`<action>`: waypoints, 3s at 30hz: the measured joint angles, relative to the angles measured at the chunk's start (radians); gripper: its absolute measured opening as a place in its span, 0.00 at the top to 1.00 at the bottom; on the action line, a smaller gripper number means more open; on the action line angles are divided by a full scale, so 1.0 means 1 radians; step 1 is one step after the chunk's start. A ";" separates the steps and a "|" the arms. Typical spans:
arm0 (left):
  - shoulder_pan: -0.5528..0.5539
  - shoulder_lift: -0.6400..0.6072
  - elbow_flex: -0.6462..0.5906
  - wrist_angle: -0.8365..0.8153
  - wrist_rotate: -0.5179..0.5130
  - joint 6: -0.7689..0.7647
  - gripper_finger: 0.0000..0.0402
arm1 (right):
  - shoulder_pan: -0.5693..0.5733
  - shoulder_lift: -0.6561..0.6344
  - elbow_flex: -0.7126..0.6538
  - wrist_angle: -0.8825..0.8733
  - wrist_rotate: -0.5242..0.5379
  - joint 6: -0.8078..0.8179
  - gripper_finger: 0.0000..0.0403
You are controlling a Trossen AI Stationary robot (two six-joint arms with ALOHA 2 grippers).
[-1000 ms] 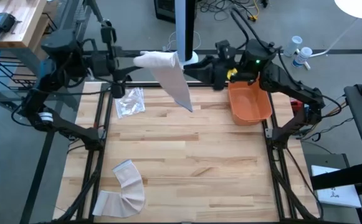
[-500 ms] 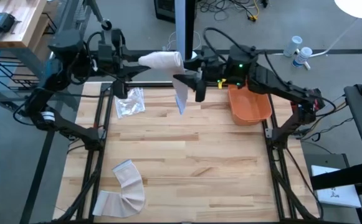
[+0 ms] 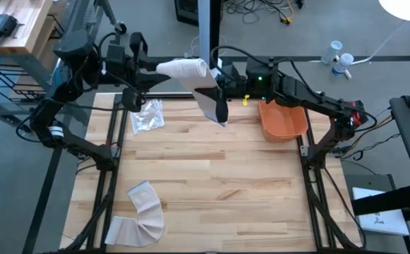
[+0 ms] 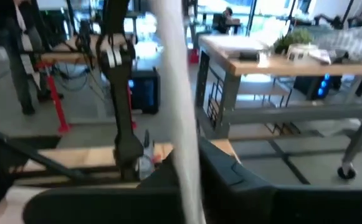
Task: Roll bandage
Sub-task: Roll the center brown bandage
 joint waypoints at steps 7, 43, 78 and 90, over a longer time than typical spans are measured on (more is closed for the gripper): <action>0.041 -0.001 0.000 0.065 0.020 -0.080 0.77 | 0.008 0.014 0.001 -0.106 -0.036 0.039 1.00; 0.185 0.024 0.000 0.111 -0.087 0.145 0.77 | 0.027 -0.004 0.000 -0.201 -0.261 0.224 0.84; 0.219 0.129 0.000 -0.020 -0.182 0.353 0.77 | 0.209 -0.006 0.208 0.100 -0.313 0.398 1.00; 0.123 0.237 0.000 -0.177 -0.166 0.408 0.77 | 0.134 0.005 0.318 0.136 -0.313 0.421 1.00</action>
